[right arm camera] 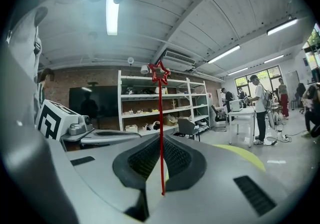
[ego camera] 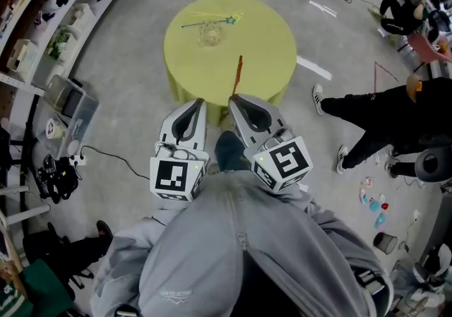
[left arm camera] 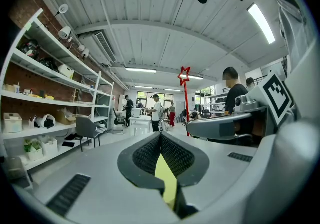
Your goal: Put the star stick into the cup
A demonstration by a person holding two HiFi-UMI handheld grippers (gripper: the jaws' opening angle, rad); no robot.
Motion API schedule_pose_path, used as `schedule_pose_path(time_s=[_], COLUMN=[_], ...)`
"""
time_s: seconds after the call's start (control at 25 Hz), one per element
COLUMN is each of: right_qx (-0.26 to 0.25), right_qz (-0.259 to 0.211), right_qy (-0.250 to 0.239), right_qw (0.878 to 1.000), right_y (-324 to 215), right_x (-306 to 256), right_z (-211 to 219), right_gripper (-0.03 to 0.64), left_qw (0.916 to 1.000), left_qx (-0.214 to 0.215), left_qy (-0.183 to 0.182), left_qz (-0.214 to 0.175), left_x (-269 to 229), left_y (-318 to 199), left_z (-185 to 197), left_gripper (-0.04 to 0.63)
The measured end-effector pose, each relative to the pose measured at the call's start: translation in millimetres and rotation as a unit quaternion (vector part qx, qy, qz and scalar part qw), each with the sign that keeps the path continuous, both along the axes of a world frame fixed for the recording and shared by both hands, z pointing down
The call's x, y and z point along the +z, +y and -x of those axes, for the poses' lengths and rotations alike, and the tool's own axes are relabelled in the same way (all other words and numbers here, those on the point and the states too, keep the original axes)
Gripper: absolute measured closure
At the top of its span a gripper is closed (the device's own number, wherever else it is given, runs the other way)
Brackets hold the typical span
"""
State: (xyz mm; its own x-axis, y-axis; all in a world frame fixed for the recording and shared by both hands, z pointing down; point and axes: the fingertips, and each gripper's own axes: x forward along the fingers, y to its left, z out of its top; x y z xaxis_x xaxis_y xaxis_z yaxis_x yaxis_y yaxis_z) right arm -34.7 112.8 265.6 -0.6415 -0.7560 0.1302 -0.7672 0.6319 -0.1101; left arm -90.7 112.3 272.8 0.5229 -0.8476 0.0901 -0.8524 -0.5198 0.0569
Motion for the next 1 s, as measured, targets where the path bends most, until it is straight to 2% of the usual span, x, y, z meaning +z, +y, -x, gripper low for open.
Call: schedule_pose_path(time_s=[0.48, 0.64, 1.0], right_qx=[-0.034, -0.041, -0.062], right_qz=[0.03, 0.038, 0.051], right_qy=[0.006, 0.004, 0.002], right_qw=[0.999, 0.998, 0.997], right_y=[-160, -210, -290], right_x=[25, 32, 41], right_z=[7, 7, -13], right_gripper=[0.581, 0.581, 0.581], left_qw=[0.9992, 0.9981, 0.9972], left_qx=[-0.02, -0.035, -0.049], left_qy=[0.016, 0.001, 0.005], left_qz=[0.031, 0.05, 0.057], left_x=[22, 31, 37], left_y=[-150, -202, -279], left_z=[1, 6, -17], left_gripper=[0.578, 0.578, 0.578])
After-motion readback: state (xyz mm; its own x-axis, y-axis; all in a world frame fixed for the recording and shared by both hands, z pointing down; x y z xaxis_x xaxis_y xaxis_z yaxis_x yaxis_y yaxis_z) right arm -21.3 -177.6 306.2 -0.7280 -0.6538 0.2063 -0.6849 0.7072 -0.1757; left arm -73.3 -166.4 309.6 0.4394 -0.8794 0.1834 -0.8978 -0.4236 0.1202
